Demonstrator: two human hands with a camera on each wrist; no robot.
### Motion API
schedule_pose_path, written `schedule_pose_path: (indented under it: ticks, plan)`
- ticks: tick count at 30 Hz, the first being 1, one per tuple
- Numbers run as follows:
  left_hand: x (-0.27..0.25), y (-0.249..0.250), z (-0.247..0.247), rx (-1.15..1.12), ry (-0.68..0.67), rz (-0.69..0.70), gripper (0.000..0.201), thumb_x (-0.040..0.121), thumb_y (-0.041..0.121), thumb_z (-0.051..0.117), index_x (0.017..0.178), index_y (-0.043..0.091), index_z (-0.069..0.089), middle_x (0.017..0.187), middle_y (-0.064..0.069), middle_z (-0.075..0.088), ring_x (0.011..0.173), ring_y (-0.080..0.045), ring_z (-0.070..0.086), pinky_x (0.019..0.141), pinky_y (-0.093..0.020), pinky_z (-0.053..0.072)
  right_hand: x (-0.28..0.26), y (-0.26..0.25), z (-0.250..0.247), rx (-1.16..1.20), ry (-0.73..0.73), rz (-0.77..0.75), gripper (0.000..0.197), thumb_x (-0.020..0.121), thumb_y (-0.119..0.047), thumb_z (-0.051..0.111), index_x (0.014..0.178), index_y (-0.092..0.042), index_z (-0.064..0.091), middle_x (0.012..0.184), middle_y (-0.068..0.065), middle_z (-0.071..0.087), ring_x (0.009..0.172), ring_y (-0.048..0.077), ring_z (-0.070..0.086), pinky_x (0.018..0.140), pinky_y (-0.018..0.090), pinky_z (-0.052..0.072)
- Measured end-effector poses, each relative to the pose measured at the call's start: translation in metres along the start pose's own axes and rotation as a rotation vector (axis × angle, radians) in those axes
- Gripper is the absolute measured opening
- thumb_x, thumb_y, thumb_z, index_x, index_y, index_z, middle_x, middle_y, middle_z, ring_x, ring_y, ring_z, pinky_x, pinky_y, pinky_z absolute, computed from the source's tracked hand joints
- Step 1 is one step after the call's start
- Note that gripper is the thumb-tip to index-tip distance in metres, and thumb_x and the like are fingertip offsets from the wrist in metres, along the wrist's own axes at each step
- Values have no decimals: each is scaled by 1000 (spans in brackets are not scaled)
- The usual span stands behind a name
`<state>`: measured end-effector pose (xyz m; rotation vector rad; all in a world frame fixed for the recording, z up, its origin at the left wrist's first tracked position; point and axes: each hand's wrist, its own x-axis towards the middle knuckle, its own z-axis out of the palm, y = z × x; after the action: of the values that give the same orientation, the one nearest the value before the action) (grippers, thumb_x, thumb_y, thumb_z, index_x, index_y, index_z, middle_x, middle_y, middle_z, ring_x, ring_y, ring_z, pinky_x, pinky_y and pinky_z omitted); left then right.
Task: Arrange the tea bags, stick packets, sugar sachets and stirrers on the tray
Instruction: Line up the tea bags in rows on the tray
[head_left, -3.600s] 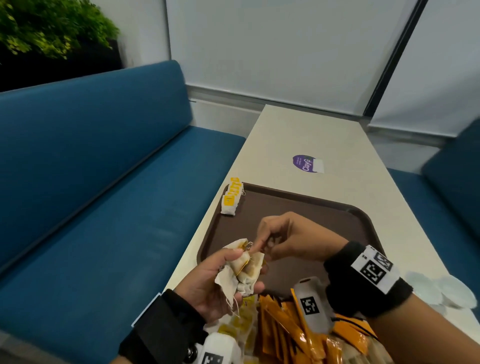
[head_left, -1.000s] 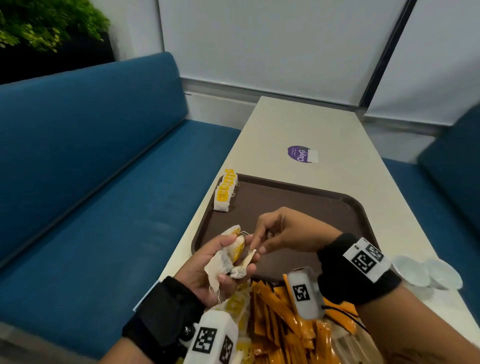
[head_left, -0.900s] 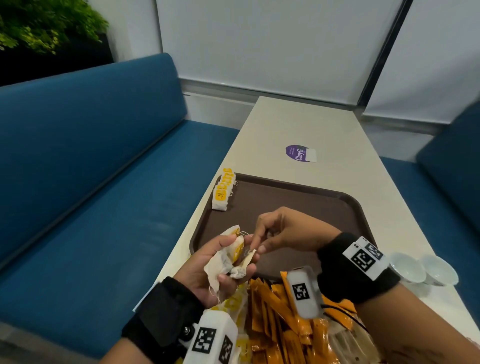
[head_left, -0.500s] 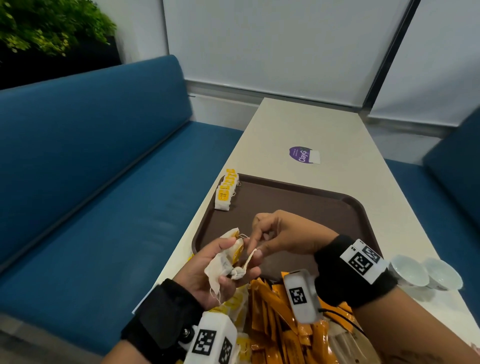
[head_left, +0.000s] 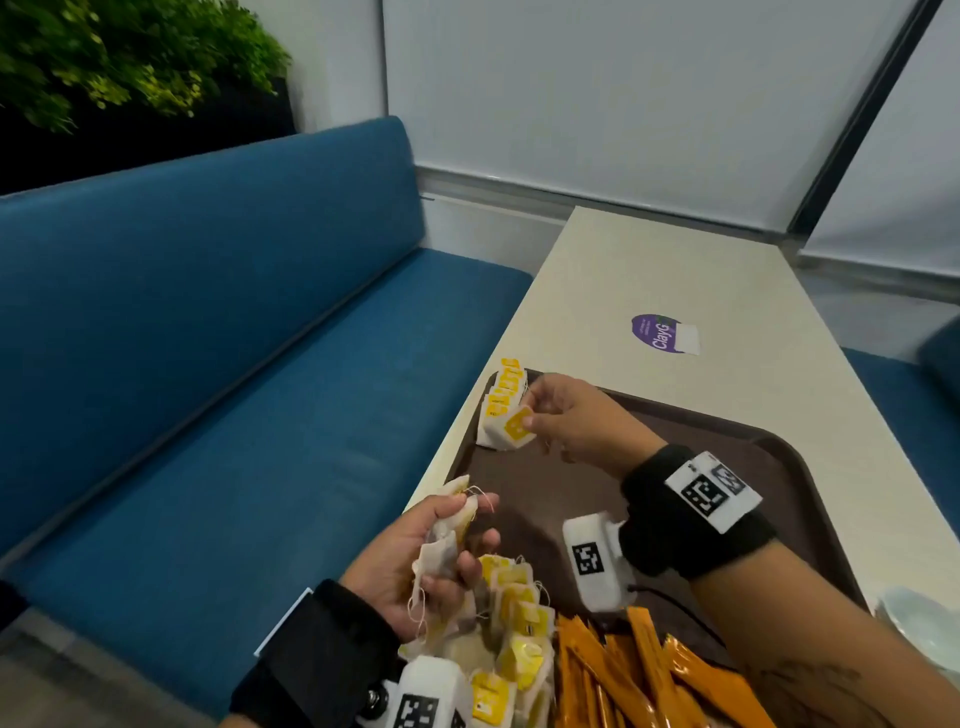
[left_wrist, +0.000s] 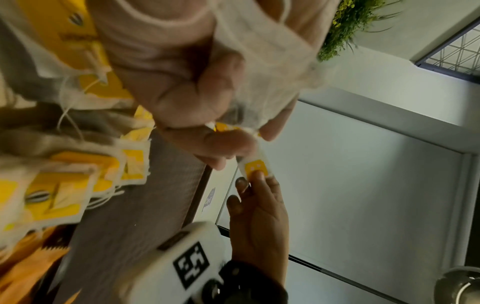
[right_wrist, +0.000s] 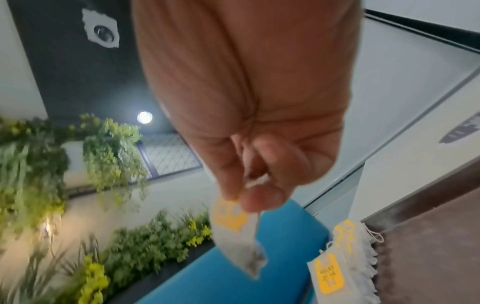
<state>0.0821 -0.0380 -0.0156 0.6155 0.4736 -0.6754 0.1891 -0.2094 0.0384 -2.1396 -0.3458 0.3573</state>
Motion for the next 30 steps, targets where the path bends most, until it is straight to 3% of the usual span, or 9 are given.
schedule_pose_path:
  ticks: [4,8,11,15,20,23,26,28,30]
  plan:
    - [6,9,-8,-14,10,10,31,71,24,61,99,11,66,68,-9,55,35,-9,44,28,-8,28,44,5,14,-331,-18,11,18,87,-5,60,79,-19,53,77,-6,51,74,13,51,71,28,46]
    - [11,14,-14,-22,1,-6,35,69,23,63,102,12,65,69,-9,54,35,-10,44,28,-9,30,72,9,34,-542,-114,81,17,87,-4,58,103,-7,63,96,4,59,89,17,52,62,19,40]
    - [12,16,-15,-17,-9,-29,35,69,24,64,102,12,66,69,-9,55,35,-10,45,28,-9,30,82,10,42,-641,-112,133,25,90,-2,49,112,-1,62,114,15,63,106,27,58,78,27,44]
    - [12,17,-17,18,-10,-42,36,70,25,64,103,11,67,71,-9,56,37,-10,47,28,-9,30,87,14,46,-627,14,166,29,92,-5,45,116,0,60,117,19,60,110,34,57,91,36,46]
    - [9,17,-15,67,-12,-43,34,69,24,65,100,10,69,70,-8,58,38,-10,48,28,-9,31,85,15,43,-512,81,209,25,88,0,51,112,3,59,97,15,57,103,33,62,83,37,50]
    - [7,18,-13,123,-2,-22,33,69,21,67,101,12,70,70,-8,58,39,-9,47,29,-9,31,75,15,35,-429,132,194,22,85,-5,62,107,-4,59,106,12,59,101,26,59,76,30,45]
    - [5,18,-6,236,26,28,24,74,19,66,98,15,70,71,-6,57,39,-7,45,29,-8,29,45,3,24,-258,130,147,10,87,-18,66,84,-14,57,87,4,59,77,17,58,63,29,47]
    - [5,15,1,341,47,94,15,84,17,61,97,17,69,70,-4,56,40,-6,45,29,-8,28,15,-8,16,-115,57,155,20,88,-30,64,76,-16,58,71,-1,60,60,10,54,48,22,38]
    - [7,10,8,467,69,177,14,88,16,59,98,17,67,69,-2,56,40,-6,45,30,-9,26,-14,-15,9,-17,-35,166,27,86,-41,64,76,-16,62,66,-4,61,54,7,52,47,21,32]
